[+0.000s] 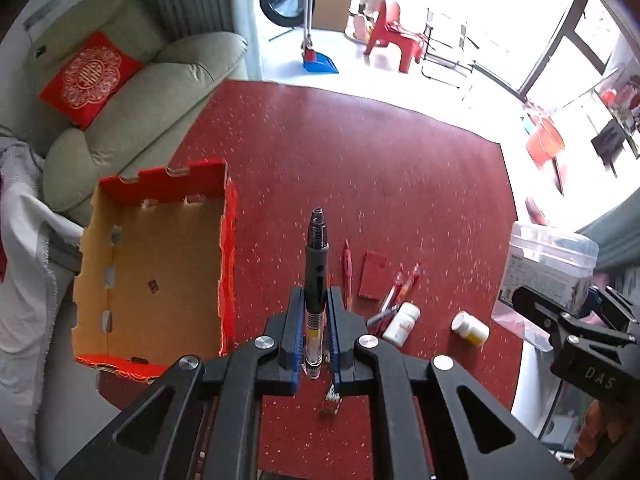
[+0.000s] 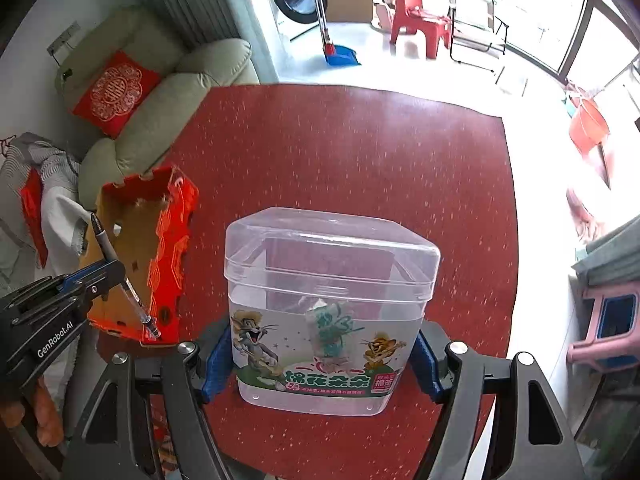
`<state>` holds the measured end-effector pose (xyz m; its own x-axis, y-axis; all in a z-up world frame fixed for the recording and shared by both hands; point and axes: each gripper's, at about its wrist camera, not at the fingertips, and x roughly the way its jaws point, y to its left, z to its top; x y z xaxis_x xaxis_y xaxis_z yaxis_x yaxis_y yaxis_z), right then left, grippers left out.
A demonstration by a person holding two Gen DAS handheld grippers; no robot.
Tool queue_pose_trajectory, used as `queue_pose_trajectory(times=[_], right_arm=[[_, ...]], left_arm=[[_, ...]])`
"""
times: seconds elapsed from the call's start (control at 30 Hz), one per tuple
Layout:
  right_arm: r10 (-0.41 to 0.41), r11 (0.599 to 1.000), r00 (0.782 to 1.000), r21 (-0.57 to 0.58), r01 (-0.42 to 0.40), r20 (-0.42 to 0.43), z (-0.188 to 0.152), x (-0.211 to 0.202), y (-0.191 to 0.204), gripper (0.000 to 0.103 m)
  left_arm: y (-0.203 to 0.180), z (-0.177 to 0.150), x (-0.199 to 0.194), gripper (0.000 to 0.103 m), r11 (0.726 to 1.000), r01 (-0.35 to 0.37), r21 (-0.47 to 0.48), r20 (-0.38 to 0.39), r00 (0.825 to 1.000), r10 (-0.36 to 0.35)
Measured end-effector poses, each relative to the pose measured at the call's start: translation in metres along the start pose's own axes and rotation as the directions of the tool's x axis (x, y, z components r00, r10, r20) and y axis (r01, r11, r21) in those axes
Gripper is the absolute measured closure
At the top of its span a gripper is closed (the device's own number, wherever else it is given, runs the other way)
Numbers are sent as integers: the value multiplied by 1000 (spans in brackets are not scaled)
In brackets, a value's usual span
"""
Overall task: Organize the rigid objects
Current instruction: 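Carry the pen and the clear container with both tools over the cardboard box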
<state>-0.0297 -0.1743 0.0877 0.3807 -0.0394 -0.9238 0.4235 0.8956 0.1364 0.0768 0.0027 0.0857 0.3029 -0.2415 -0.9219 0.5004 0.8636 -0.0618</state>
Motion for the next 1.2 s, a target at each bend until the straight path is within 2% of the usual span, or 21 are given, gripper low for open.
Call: queue_pose_trajectory(times=[0.2,0.4,0.6,0.8,0.97,1.2], right_arm=[[15,1000,999,-5,-15,37,12,-9,2,29],[34,998,999,-53,-33,33,21,-6,36,29],[56,992,998,-115,-54,13,28,7,100,29],[76,981,997,-179,-78,-20,36,26,175,29],[97,959,994,-264,-106,-45,42,42,238,29],[106,929,991,-348,-129,-84,46,64,296,29]], left_arm=[[0,13,-19,92,999,-29,-35,58,998,31],[28,15,-25,92,997,-39,-73,65,997,44],[78,14,-14,92,995,-54,-85,33,998,56],[144,11,2,92,990,-83,-110,-12,997,82],[200,10,11,92,980,-96,-172,-37,995,91],[250,6,21,92,966,-137,-218,-64,990,125]])
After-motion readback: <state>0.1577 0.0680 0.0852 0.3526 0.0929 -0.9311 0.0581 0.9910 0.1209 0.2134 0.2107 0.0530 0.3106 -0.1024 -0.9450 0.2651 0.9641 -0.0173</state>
